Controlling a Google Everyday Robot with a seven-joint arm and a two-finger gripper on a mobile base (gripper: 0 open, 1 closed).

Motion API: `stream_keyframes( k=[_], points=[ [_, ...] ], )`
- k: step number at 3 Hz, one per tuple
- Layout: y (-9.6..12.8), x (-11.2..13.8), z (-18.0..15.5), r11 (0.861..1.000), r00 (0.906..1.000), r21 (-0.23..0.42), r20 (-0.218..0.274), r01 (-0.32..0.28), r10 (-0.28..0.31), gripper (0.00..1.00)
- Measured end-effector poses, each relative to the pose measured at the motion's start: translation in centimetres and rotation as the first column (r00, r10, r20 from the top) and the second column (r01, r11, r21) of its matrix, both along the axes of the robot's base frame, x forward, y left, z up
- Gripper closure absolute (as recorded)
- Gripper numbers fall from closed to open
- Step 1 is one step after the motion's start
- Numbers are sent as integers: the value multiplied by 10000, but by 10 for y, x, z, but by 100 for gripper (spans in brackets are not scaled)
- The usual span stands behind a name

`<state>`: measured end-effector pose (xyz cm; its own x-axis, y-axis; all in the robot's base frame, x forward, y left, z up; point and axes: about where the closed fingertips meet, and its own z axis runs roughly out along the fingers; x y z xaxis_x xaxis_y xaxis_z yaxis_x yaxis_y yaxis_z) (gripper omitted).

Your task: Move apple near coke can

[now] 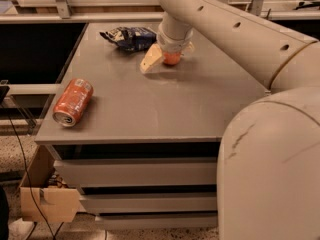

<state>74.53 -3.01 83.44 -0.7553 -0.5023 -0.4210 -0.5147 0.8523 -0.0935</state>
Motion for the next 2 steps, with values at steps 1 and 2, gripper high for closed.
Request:
stream_keyframes(
  k=[1, 2],
  points=[
    [-4, 8, 4, 10000, 10000, -44, 97, -18, 18, 18],
    [-7, 12, 12, 9999, 9997, -100, 220, -118, 120, 41]
  ],
)
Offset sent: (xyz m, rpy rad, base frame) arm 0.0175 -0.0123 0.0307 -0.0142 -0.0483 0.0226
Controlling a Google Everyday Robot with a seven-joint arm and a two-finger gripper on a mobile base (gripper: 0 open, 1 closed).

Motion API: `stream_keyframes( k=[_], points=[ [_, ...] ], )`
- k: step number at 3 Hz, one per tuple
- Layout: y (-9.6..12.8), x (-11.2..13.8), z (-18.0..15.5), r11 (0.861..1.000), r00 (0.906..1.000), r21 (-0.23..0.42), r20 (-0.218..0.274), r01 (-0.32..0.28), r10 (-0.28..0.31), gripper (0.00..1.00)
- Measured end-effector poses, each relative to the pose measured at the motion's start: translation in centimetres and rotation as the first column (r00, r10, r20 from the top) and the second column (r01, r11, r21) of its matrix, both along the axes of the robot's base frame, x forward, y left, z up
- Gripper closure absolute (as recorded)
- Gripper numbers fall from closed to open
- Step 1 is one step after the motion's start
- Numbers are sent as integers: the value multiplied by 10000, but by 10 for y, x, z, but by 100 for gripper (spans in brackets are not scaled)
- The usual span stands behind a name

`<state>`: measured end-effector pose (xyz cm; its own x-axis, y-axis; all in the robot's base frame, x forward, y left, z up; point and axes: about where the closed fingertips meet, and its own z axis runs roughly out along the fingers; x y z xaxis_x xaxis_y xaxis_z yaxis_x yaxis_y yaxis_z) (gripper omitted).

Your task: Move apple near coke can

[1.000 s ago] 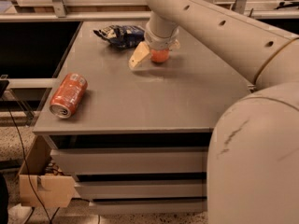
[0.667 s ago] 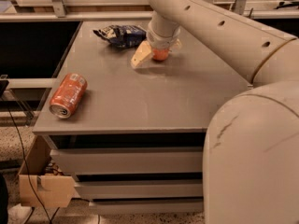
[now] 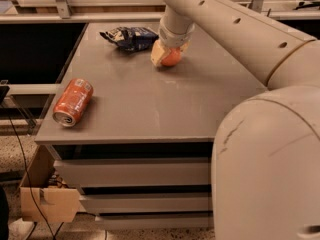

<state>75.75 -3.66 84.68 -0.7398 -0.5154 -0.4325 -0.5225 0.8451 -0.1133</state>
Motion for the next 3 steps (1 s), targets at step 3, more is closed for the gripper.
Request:
stream_keyframes(
  k=[3],
  points=[
    [-10, 2, 56, 9993, 9963, -3, 773, -380, 379, 100]
  ],
)
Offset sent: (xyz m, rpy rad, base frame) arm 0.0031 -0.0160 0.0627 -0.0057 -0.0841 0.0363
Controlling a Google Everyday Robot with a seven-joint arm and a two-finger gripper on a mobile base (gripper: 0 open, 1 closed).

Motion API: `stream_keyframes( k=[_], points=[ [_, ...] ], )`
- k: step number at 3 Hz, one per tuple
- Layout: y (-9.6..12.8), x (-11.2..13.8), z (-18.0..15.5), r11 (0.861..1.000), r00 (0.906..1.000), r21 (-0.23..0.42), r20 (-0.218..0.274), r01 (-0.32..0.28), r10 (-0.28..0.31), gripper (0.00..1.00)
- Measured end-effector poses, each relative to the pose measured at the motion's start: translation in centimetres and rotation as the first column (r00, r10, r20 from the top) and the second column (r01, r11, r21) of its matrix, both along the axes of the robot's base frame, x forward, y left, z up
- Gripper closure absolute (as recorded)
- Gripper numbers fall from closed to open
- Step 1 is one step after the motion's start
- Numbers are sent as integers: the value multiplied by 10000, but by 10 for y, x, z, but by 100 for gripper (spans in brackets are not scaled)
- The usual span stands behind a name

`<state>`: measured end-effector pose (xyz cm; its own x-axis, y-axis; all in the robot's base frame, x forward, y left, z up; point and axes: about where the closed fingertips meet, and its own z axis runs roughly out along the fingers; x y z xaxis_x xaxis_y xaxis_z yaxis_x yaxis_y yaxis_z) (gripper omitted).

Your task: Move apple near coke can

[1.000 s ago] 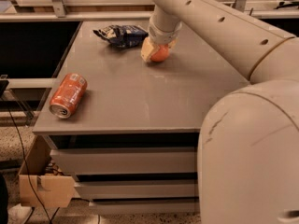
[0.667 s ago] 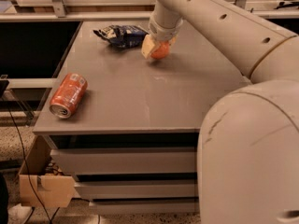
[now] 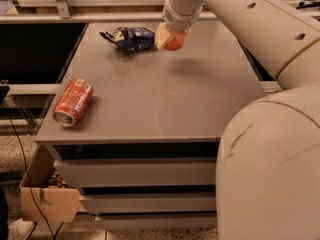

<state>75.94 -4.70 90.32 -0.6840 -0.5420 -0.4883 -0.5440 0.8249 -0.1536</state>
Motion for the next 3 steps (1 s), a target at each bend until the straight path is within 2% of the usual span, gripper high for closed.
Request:
stream_keyframes(
  k=[1, 2, 3],
  points=[
    [0, 0, 0, 10000, 10000, 0, -1, -1, 1, 100],
    [2, -10, 1, 9991, 9998, -381, -120, -173, 169, 100],
    [7, -35, 6, 9958, 9984, -839, -449, -373, 336, 100]
  ],
)
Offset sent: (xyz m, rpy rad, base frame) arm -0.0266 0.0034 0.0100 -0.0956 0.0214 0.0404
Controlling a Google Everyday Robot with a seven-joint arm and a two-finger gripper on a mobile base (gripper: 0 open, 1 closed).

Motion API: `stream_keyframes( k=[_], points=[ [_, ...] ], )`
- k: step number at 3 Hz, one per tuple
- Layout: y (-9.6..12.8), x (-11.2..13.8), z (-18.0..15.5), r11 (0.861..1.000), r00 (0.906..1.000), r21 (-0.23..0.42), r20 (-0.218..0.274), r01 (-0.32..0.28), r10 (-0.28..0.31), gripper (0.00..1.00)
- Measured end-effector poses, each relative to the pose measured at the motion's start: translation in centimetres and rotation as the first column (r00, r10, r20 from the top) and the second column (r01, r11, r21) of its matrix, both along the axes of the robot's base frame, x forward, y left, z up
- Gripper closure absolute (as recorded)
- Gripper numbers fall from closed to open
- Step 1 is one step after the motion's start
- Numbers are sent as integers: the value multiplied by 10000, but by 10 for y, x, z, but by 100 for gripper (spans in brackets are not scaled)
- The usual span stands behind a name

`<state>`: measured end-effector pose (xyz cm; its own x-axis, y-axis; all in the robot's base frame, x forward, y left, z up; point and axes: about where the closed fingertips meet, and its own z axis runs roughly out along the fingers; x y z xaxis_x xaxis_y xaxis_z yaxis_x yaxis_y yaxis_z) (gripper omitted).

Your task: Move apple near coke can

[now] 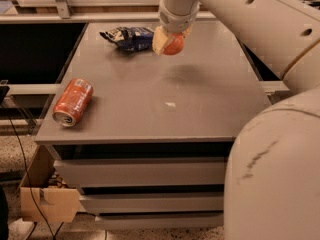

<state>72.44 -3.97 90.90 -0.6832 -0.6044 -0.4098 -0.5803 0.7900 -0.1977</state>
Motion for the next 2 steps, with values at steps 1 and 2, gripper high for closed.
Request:
stream_keyframes(
  k=[1, 2],
  points=[
    [15, -38, 5, 9994, 9991, -139, -289, -328, 324, 100],
    [42, -80, -5, 9951, 9918, 45, -808, -990, 991, 100]
  ],
)
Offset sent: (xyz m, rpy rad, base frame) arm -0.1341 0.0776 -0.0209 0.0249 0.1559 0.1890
